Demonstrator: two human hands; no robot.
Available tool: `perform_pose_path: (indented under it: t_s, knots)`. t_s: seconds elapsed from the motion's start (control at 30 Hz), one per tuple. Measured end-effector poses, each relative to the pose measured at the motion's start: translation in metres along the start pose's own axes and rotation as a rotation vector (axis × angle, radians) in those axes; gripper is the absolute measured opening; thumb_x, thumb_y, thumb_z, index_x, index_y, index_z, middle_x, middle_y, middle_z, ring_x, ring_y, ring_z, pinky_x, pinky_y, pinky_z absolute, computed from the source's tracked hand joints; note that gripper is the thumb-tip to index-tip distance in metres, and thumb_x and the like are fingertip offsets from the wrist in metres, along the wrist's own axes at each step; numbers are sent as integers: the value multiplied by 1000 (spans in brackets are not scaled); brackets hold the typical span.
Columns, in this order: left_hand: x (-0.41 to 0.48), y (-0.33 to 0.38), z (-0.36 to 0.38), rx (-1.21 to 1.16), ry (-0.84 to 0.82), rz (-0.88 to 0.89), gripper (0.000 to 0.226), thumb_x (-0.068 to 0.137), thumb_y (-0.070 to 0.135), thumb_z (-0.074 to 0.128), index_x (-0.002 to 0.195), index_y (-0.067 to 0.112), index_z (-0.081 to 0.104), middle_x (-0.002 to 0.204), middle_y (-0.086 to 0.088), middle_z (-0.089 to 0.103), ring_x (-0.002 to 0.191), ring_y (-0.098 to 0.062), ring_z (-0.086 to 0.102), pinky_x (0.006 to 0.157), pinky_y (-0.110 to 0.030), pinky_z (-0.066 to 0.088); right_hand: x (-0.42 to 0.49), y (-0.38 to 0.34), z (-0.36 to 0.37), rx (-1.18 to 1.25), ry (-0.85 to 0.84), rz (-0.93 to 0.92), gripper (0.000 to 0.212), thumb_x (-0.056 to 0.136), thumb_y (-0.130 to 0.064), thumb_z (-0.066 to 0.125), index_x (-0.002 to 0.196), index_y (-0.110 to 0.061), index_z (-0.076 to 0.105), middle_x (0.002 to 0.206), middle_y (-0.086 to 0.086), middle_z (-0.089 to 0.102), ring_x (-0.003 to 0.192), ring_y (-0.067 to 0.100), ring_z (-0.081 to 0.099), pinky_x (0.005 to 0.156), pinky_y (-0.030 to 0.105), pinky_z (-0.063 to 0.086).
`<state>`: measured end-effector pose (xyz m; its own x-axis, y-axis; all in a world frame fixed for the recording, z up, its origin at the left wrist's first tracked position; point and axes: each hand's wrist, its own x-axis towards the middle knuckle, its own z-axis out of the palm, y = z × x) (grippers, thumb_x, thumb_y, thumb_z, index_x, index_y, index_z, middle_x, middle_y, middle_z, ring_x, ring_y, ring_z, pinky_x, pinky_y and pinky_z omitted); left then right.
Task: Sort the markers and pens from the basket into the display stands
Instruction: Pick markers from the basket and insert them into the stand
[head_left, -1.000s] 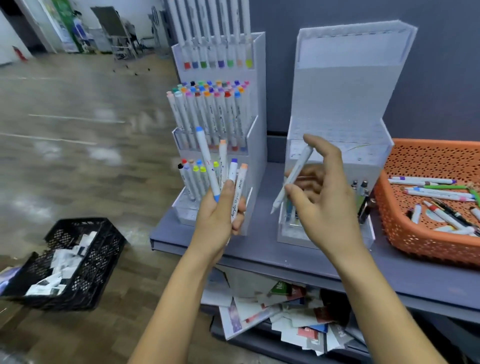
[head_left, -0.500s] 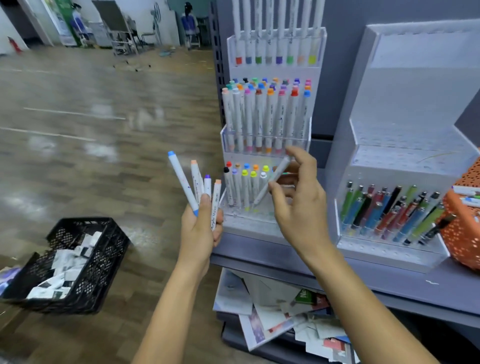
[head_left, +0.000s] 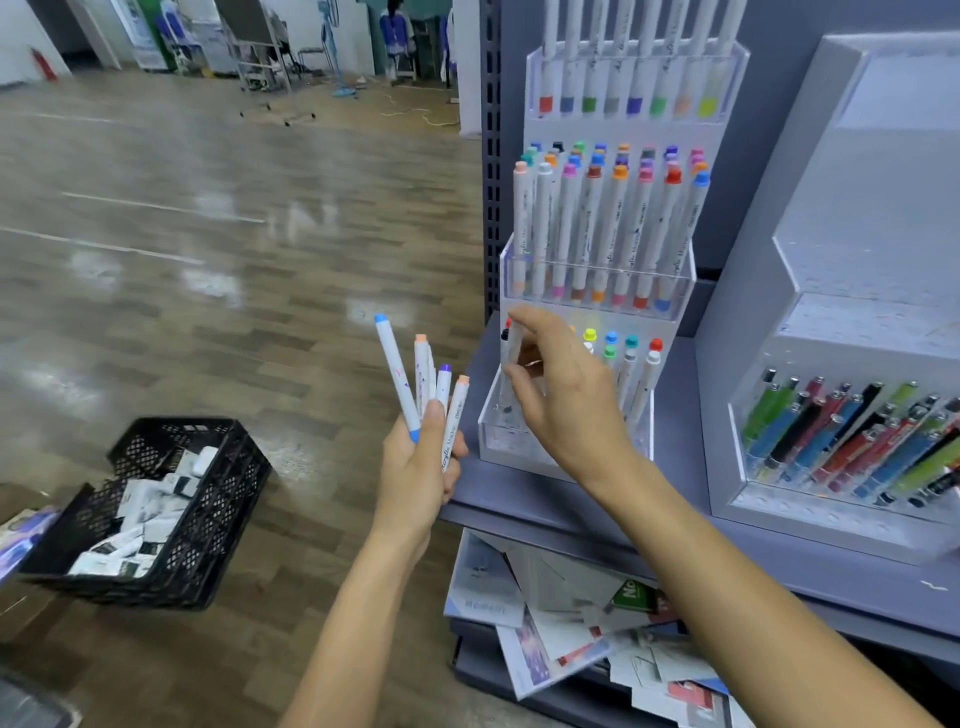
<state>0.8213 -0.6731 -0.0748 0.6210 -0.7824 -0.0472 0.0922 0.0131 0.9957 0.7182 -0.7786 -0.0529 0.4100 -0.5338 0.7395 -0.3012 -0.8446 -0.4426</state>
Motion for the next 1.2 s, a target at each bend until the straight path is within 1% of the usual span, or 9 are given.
perform_pose_path:
  t_s: [0.23, 0.37, 0.57, 0.7, 0.83, 0.93, 1.0, 1.1, 1.2]
  knots:
    - [6, 6, 4, -24, -25, 12, 26, 100, 34, 39, 89, 14, 53, 63, 0, 51, 40, -7, 31, 38, -19, 24, 8, -3, 2, -125, -32, -6, 54, 74, 0, 70, 122, -13, 49, 87, 9, 60, 70, 32, 59, 58, 39, 52]
    - [8, 8, 6, -45, -57, 8, 26, 100, 34, 40, 92, 14, 54, 63, 0, 51, 41, -7, 31, 38, -18, 25, 13, -3, -1, -206, -11, 1, 55, 71, -2, 74, 119, -13, 52, 91, 10, 55, 69, 30, 57, 51, 33, 46]
    - [11, 9, 9, -62, -79, 9, 26, 99, 34, 41, 92, 12, 54, 62, 0, 53, 40, -7, 33, 37, -18, 25, 19, -7, -6, -140, -7, -2, 28, 82, -11, 60, 110, -12, 64, 90, 7, 56, 67, 26, 59, 47, 38, 49]
    - [13, 10, 11, -39, -81, 17, 31, 98, 35, 42, 84, 9, 52, 60, 2, 54, 40, -8, 34, 37, -19, 26, 26, -8, -11, -195, 4, 43, 19, 82, -14, 61, 100, -9, 62, 90, 7, 58, 68, 28, 60, 46, 41, 49]
    - [15, 11, 13, -32, -84, 22, 31, 99, 34, 41, 83, 9, 51, 56, 5, 55, 40, -8, 34, 37, -19, 26, 30, -4, -16, -148, -110, 25, 17, 78, -12, 70, 92, -10, 63, 90, 4, 59, 70, 23, 58, 54, 35, 46]
    - [16, 12, 14, -28, -89, 25, 32, 99, 34, 41, 81, 9, 52, 55, 5, 54, 39, -8, 34, 37, -19, 26, 30, -1, -14, -174, -205, -40, 7, 77, -14, 66, 83, -12, 68, 87, 2, 64, 70, 26, 60, 52, 32, 44]
    - [16, 11, 15, -30, -90, 29, 31, 99, 33, 41, 83, 9, 52, 57, 5, 54, 40, -7, 34, 37, -19, 27, 29, -1, -13, -196, -194, -63, 11, 77, -17, 64, 82, -13, 73, 83, 3, 63, 69, 27, 61, 48, 32, 46]
    - [15, 11, 16, -32, -93, 35, 32, 99, 34, 41, 83, 9, 52, 57, 4, 54, 40, -7, 34, 36, -19, 27, 29, -3, -15, -227, -201, -79, 15, 80, -21, 62, 84, -13, 75, 80, 5, 57, 65, 26, 57, 46, 28, 40]
    - [14, 12, 16, -36, -103, 32, 37, 98, 35, 40, 78, 7, 52, 56, 3, 54, 39, -8, 34, 37, -20, 26, 27, -4, -19, -195, -256, -29, 25, 86, -21, 53, 97, -13, 74, 88, 5, 58, 73, 24, 57, 54, 28, 37]
